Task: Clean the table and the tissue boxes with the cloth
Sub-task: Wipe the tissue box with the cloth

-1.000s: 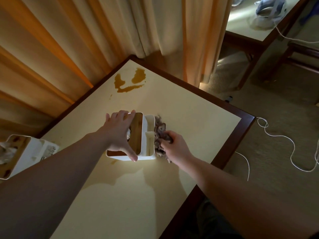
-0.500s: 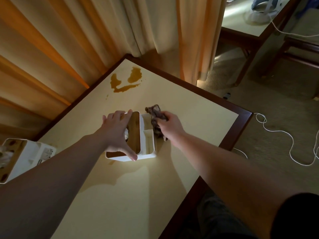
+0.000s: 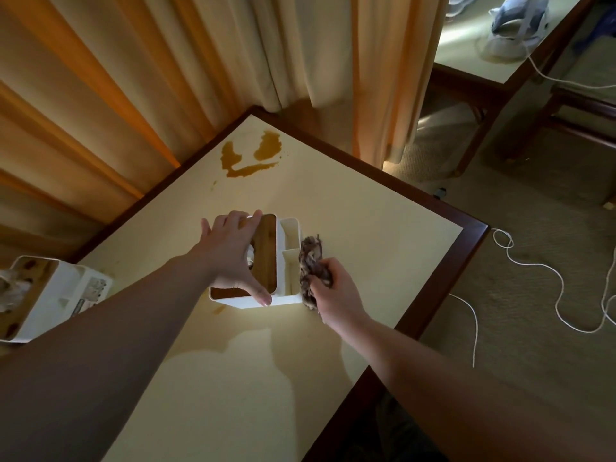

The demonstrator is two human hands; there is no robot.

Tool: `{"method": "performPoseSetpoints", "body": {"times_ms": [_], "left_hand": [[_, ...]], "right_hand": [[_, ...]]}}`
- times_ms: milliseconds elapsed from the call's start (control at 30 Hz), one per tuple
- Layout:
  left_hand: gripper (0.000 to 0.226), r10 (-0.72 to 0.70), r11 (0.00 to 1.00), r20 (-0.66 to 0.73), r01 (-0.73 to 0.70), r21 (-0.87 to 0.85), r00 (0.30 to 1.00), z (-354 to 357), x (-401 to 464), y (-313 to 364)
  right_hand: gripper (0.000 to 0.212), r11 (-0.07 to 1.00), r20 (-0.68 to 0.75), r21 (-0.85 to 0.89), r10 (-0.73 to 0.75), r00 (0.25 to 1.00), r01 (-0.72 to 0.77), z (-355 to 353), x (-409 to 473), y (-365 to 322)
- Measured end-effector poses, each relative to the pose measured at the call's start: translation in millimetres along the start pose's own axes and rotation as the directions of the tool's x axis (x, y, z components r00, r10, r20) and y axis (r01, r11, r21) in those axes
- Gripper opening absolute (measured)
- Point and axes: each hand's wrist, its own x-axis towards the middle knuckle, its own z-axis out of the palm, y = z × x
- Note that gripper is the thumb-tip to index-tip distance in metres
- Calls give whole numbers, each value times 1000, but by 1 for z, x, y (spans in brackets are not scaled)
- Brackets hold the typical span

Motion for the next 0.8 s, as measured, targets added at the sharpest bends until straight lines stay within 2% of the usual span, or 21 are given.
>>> {"method": "performPoseSetpoints", "body": {"times_ms": [100,167,467,667,800], "left_hand": [[170,0,1000,4,0,-14,1000,1,0,0],[171,5,1000,7,-5,-30,1000,1,1,-1],[167,-14,998,2,14,-61,1000,5,1,-2],[167,-15,1000,-10,15,-17,1000,3,-1,-1],[169,-20,1000,-17,20,2,1000,4,0,-1]], "right_hand": [[6,1000,-2,28,12,1000,-12,-2,-13,-2],[11,999,9,35,36,999,-37,-6,-8,-13],[17,1000,3,-5,29,1000,-29,-11,68,-67],[6,1000,-24,-9,14,1000,-14,-6,40,-42],[7,1000,-2,-13,9,1000,-9,1,12,-8]]}}
